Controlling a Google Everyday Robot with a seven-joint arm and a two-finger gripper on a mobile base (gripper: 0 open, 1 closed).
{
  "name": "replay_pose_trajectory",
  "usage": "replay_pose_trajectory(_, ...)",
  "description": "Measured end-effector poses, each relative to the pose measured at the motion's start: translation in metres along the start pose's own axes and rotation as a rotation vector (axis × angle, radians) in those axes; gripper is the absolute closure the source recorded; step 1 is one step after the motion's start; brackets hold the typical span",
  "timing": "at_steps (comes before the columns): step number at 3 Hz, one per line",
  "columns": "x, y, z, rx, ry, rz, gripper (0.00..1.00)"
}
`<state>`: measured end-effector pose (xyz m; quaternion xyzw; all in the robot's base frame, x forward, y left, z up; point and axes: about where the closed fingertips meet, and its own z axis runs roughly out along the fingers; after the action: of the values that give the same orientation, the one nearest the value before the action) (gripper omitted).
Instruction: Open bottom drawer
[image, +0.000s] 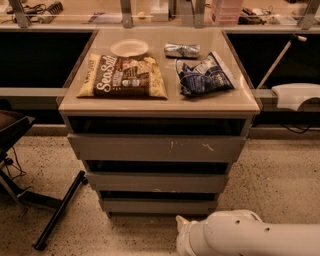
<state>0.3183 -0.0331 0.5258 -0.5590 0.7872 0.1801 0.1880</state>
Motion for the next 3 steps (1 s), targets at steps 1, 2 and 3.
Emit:
replay_pose_trajectory(1,-0.001,-0.001,0.000,0.001,-0.001,-0.001,0.00)
replay_pose_trajectory(2,0.013,-0.018,0.008,0.017,-0.063,0.014,0.00)
replay_pose_trajectory(3,0.054,-0.084,0.021,0.139,-0.125,0.075,0.00)
